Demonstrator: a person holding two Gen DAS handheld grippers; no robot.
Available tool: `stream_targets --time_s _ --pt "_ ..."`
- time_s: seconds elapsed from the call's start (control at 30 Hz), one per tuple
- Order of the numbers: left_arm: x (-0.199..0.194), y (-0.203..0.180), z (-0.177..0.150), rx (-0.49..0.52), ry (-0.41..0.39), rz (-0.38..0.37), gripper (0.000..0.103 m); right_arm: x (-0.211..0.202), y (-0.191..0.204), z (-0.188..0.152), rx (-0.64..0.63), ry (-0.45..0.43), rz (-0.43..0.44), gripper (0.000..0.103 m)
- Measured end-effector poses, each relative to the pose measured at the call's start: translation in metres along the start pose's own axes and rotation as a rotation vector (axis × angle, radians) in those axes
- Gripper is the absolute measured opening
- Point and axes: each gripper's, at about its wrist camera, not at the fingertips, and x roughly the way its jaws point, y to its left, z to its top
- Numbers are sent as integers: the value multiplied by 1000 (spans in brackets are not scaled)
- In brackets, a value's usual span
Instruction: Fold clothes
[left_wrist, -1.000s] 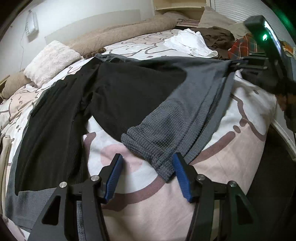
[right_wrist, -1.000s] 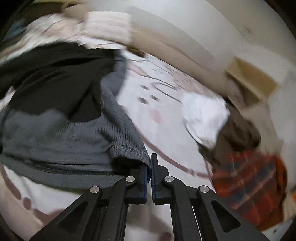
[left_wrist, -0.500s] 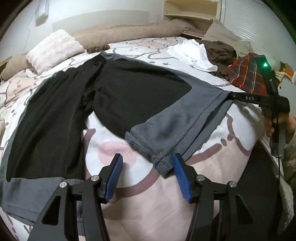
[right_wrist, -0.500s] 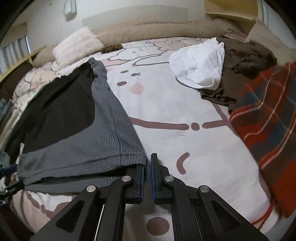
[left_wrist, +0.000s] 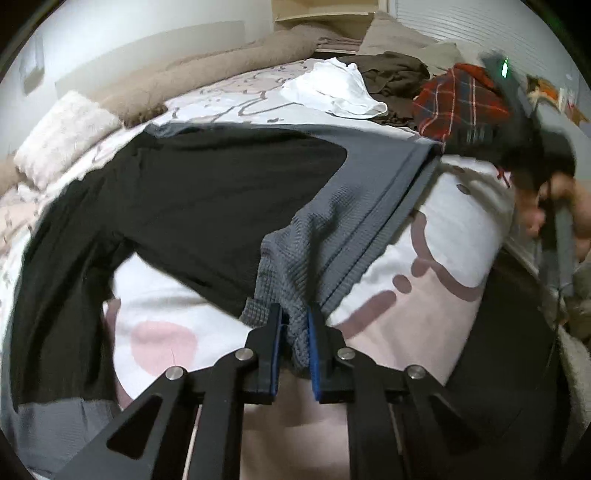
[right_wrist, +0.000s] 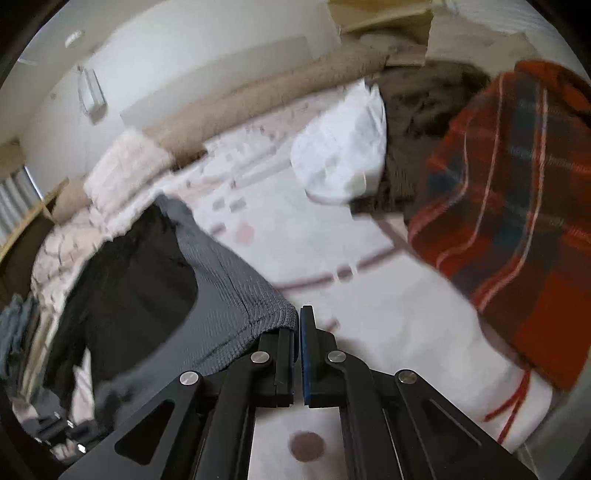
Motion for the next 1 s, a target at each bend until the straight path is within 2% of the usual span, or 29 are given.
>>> stream_targets --time_s 0.07,0.13,0.27,0.43,0.57,0.63,0.67,0.7,0.73,0.8,0.9,0.97,1.0 --pt "-5 9 -2 -69 7 -47 13 13 -5 -7 -9 54 -5 2" --pt "-11 15 -4 -129 3 -98 13 15 -3 -11 -47 37 -8 2" --pt "-34 31 -5 -278 -54 -213 13 16 1 -6 -101 66 -13 2" --pt "-55 29 -11 -246 -54 -227 13 16 1 -2 -155 116 7 3" --pt "-56 16 -27 -155 0 -177 13 16 1 1 -199 151 18 5" --pt "-56 12 -35 -124 20 -149 23 13 2 0 -223 158 11 12" --pt "-57 11 -38 -114 26 -133 35 11 3 0 -229 159 7 15" --pt "-59 12 -40 -109 18 -111 44 7 3 0 -234 157 3 26" --pt "-64 15 -42 -109 3 -87 47 3 2 -1 -236 148 -1 41" --pt "-71 24 -44 -111 -22 -45 53 -8 -2 -2 -230 110 -20 52" --pt "-85 43 -46 -122 -68 57 62 -21 -18 -5 -189 109 -37 52" --pt "-86 55 -48 -101 -75 147 67 -32 -28 -7 -147 99 -68 52" --pt "-83 59 -50 -96 -65 166 69 -40 -30 -7 -125 91 -79 52"
